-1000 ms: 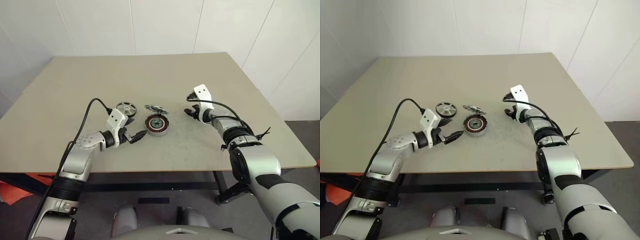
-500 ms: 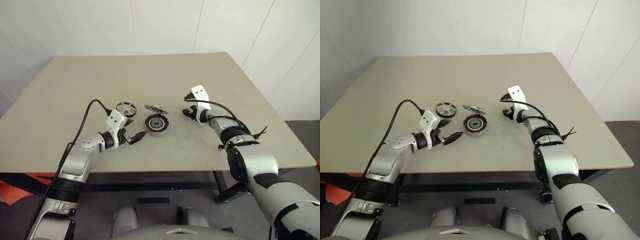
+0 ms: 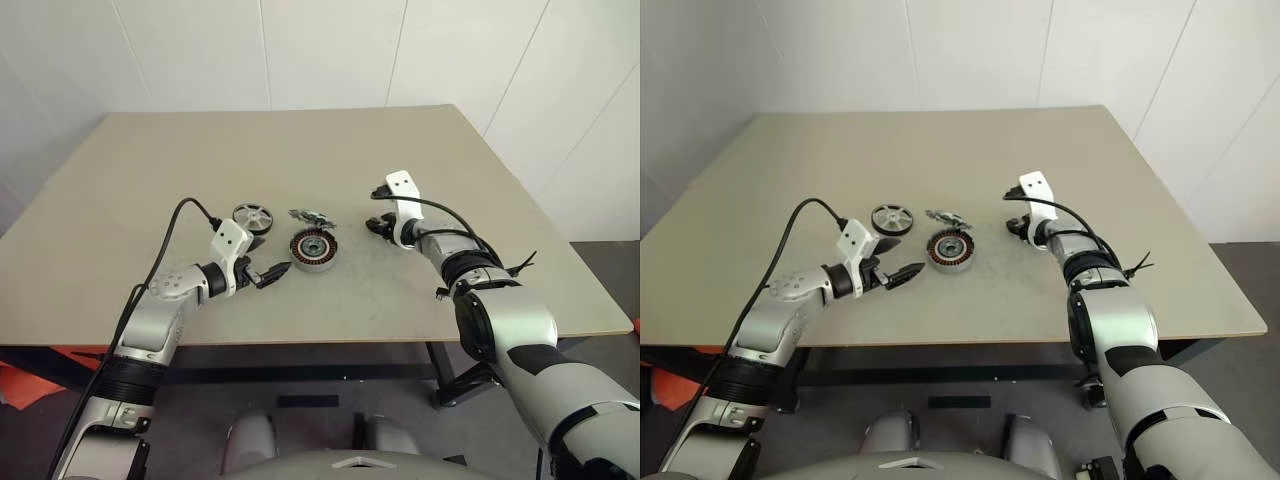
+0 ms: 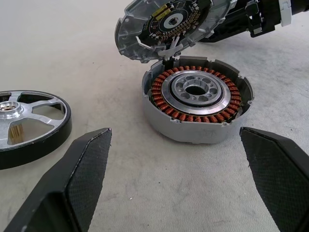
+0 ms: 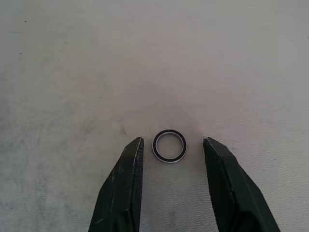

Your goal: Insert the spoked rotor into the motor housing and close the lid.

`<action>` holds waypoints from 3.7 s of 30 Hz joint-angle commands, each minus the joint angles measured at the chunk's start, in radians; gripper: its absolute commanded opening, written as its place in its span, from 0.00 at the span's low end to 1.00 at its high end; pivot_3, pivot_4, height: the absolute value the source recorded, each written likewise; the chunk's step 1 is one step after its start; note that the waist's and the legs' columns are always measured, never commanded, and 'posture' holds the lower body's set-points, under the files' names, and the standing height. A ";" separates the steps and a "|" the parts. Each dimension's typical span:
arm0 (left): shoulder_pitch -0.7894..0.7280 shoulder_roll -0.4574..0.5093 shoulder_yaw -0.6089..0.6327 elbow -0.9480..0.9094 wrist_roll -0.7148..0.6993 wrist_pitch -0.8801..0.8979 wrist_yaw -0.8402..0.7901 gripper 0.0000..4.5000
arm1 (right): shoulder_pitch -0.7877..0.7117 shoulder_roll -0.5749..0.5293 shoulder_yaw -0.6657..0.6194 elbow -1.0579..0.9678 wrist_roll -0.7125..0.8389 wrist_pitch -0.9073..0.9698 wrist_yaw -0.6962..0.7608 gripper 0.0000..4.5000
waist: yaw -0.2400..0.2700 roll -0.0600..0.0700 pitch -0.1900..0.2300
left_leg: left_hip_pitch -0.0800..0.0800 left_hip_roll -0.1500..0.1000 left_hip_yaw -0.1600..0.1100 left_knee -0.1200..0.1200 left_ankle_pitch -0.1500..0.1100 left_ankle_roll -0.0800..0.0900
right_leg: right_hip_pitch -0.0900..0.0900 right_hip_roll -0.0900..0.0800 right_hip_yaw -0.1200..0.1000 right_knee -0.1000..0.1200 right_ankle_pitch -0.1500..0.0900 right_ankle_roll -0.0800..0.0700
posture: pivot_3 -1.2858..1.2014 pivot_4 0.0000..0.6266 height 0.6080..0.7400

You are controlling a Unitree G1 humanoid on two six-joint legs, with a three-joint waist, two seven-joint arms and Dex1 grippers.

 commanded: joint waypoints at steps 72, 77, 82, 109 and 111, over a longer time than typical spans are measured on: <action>-0.014 0.087 0.124 0.057 -0.022 -0.036 -0.045 1.00 | 0.334 0.073 0.345 -1.090 0.090 0.550 0.173 0.15 | 0.021 0.000 0.000 | 0.006 0.004 0.000 -0.010 0.006 -0.011 | 0.002 0.006 0.003 -0.003 0.000 0.001 | 0.52 0.00 1.00; -0.019 0.082 0.123 0.058 -0.021 -0.036 -0.050 1.00 | 0.356 0.062 0.345 -1.121 0.093 0.567 0.173 0.15 | 0.021 -0.001 0.000 | 0.007 0.004 0.000 -0.009 0.006 -0.011 | 0.002 0.006 0.003 -0.002 0.000 0.001 | 0.52 0.00 1.00; -0.021 0.072 0.115 0.056 -0.019 -0.036 -0.048 1.00 | 0.377 0.053 0.347 -1.137 0.093 0.577 0.172 0.15 | 0.021 -0.001 0.000 | 0.007 0.004 0.000 -0.009 0.006 -0.011 | 0.002 0.006 0.003 -0.002 0.000 0.001 | 0.52 0.00 1.00; -0.014 0.065 0.111 0.050 -0.010 -0.037 -0.039 1.00 | 0.329 0.068 0.344 -1.051 0.080 0.538 0.153 0.46 | 0.021 -0.001 0.000 | 0.007 0.004 -0.001 -0.009 0.007 -0.012 | 0.002 0.006 0.003 -0.001 0.000 0.001 | 0.52 0.00 1.00; -0.014 0.066 0.112 0.051 -0.009 -0.039 -0.039 1.00 | 0.332 0.066 0.346 -1.075 0.081 0.538 0.158 0.60 | 0.021 -0.001 0.000 | 0.007 0.004 -0.001 -0.009 0.007 -0.012 | 0.002 0.006 0.003 -0.001 0.000 0.001 | 0.52 0.00 1.00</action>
